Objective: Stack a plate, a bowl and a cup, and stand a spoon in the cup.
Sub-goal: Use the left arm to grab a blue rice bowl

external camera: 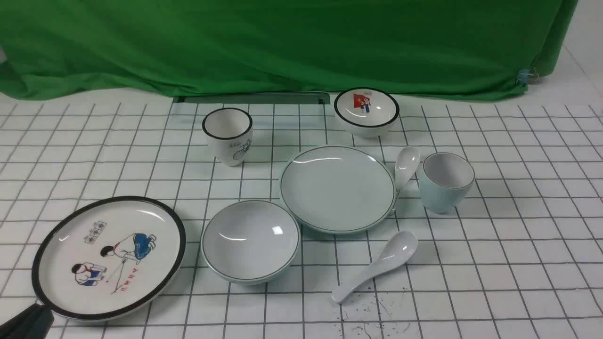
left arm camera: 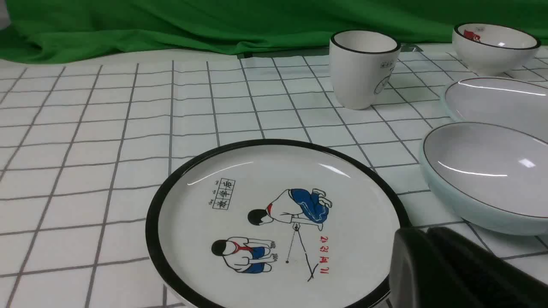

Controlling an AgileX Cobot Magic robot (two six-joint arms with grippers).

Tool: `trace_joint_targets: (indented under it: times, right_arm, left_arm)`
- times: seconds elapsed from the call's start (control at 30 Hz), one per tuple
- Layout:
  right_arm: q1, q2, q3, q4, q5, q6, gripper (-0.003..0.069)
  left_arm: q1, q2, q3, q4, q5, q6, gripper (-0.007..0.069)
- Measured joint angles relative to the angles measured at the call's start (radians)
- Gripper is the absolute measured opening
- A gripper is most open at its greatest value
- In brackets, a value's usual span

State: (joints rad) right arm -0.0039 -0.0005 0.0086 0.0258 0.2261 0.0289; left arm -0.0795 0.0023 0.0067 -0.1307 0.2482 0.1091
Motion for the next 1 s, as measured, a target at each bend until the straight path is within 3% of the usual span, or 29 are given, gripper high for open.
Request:
trace_joint_targets:
  times: [1.0]
  right_arm:
    - [0.0,0.0,0.0,0.0,-0.005,0.0,0.0195]
  left_arm:
    - [0.0,0.0,0.0,0.006,-0.014,0.035,-0.0029]
